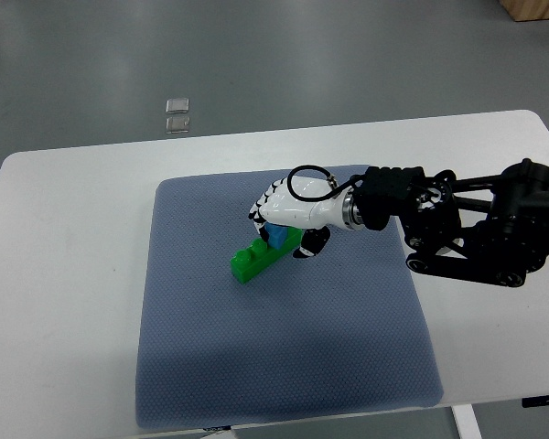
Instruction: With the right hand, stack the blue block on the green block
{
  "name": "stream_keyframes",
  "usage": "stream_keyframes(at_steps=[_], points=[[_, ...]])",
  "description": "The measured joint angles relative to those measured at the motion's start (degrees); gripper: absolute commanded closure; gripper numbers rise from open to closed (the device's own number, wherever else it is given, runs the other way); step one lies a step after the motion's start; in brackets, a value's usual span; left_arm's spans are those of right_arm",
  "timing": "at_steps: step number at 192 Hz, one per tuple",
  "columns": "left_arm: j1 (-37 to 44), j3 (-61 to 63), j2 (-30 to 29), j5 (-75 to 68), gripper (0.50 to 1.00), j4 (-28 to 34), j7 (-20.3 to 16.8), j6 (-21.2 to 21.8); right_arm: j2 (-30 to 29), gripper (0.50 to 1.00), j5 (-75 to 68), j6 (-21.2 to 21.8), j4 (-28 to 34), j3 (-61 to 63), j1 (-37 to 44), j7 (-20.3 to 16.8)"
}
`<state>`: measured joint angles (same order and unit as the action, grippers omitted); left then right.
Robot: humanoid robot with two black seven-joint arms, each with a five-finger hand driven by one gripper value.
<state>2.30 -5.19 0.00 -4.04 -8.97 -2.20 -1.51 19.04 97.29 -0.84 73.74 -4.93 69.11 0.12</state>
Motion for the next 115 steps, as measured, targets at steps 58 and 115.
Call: stream_keyframes(at_steps=[58, 115], points=[[0.01, 0.0, 0.0, 0.0, 0.5, 0.0, -0.01, 0.0, 3.31, 0.597, -10.19, 6.28, 4.98, 6.86, 1.97, 1.33], [0.0, 0.0, 0.0, 0.0, 0.5, 0.0, -0.01, 0.0, 6.4, 0.597, -29.48, 14.12, 2.34, 21.71, -0.54, 2.76]])
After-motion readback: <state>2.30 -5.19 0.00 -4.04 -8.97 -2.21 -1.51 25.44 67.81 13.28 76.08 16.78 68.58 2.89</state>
